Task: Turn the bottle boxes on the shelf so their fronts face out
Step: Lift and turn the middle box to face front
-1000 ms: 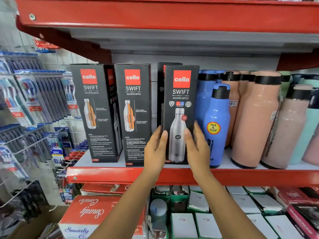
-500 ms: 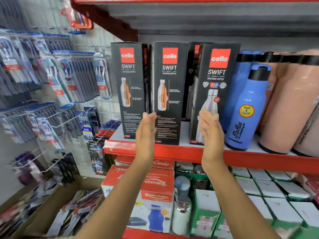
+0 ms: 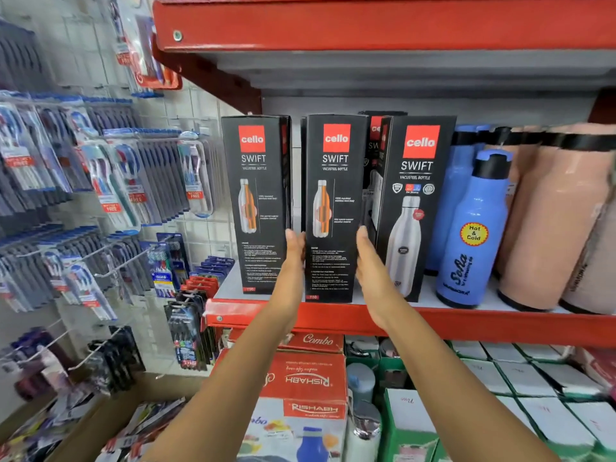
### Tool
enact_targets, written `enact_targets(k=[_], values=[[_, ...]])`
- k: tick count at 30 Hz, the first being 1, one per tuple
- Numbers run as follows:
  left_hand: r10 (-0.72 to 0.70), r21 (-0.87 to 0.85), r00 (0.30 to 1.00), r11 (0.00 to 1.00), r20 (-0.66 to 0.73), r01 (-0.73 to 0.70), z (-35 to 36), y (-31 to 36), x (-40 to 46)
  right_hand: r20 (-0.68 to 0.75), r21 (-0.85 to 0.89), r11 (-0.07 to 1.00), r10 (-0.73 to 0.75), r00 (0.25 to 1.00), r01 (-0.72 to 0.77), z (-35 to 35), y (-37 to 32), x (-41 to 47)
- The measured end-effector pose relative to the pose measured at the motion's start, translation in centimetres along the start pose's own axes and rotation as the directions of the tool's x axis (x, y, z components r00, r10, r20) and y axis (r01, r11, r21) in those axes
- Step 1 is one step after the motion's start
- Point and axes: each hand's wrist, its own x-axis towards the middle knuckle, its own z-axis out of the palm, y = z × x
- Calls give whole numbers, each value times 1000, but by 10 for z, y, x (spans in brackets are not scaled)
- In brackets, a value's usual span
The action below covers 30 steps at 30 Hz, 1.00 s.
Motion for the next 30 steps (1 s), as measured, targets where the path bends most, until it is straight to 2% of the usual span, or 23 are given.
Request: enact_targets(k=[3,7,13,18,22,30], values=[[14,27,999,1000,29,-15,-5,-1,-1,-61,-38,997,-77,995,74,2,-2,-1],[97,84,995,992,-20,-95,-15,0,-10,-105,-31,981,-192,976,189,6,-9,-15],[275,-32,960,960,-51,-276,-23,9,-15,-120,5,944,-328,937,330,19,-39,-44],[339,-81,934,934,-116,-349,-28,12,-18,-177,30,948,-307,935,317,25,-47,-58],[362,42,920,932,-147,-360,-35,15,-23,-219,93,948,-280,935,306,31,-46,-65],[305,57,952,951,11,-305,-39,11,-31,-251,90,961,-231,940,260,32,-44,-69]])
